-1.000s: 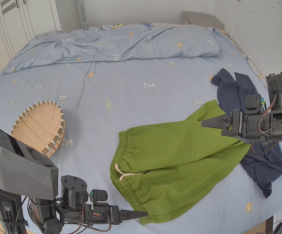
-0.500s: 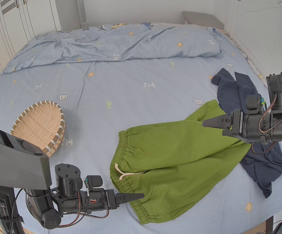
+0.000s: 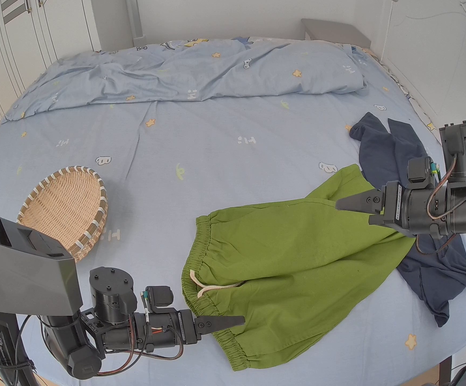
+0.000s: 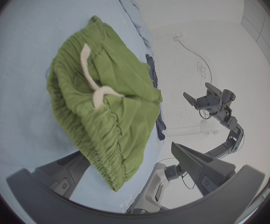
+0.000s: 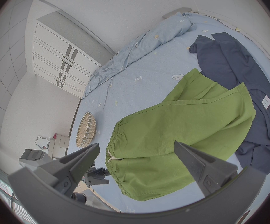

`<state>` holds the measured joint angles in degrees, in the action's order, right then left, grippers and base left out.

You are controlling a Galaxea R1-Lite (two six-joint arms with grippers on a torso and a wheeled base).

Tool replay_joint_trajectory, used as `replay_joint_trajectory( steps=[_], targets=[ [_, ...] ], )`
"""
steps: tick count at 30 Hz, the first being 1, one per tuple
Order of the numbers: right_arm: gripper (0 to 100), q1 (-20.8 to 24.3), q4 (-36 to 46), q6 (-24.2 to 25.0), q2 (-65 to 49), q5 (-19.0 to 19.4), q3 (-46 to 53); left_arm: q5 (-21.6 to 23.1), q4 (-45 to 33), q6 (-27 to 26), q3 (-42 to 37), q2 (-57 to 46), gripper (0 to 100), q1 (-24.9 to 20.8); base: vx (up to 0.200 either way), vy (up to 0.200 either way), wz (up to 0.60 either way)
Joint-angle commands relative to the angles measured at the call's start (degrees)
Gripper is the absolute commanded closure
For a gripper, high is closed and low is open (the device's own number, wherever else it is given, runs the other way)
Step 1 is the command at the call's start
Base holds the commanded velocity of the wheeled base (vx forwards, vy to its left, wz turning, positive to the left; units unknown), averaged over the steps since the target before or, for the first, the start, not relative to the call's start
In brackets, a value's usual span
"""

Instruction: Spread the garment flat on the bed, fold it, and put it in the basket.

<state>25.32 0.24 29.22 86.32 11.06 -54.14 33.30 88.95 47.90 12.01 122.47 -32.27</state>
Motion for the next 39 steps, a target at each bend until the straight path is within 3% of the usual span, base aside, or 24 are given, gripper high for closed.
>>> replay_joint_trajectory(
  steps=[1,8,9,22,24,28,32,35,39],
  targets=[
    [0,-0.27,0.02,0.05,0.16,0.02,-0.09,-0.17,1.05,0.09,-0.14,0.05,0,-1.22,0.0,0.0,0.0],
    [0,-0.27,0.02,0.05,0.16,0.02,-0.09,-0.17,1.05,0.09,-1.9,0.58,0,-1.39,0.0,0.0,0.0],
    [0,-0.27,0.02,0.05,0.16,0.02,-0.09,-0.17,1.05,0.0,-2.6,0.58,100,-1.39,0.0,0.0,0.0],
    [0,-0.27,0.02,0.05,-0.1,0.02,-0.09,-0.35,1.05,-0.17,-3.39,2.43,100,-2.45,0.0,0.0,0.0],
    [0,-0.27,0.02,0.05,-0.1,0.02,-0.09,0.09,1.05,-0.17,-3.66,1.72,100,-1.48,0.0,0.0,0.0],
    [0,-0.18,0.02,0.05,-0.1,0.11,-0.18,0.71,-0.71,-0.08,-4.19,-3.2,100,5.64,0.0,0.0,0.0],
    [0,0.17,0.11,0.05,-0.19,1.16,-0.18,0.8,-10.91,-1.4,-3.13,-9.88,100,12.58,0.0,0.0,0.0],
    [0,0.26,0.2,0.13,-0.28,2.13,-0.09,0.71,-17.15,-1.93,-2.52,-14.36,100,14.6,0.0,0.0,0.0],
    [0,0.7,0.64,0.13,-0.28,2.57,0.0,1.5,-33.32,-2.98,0.74,-25.08,100,19.7,0.0,0.0,0.0]
  ],
)
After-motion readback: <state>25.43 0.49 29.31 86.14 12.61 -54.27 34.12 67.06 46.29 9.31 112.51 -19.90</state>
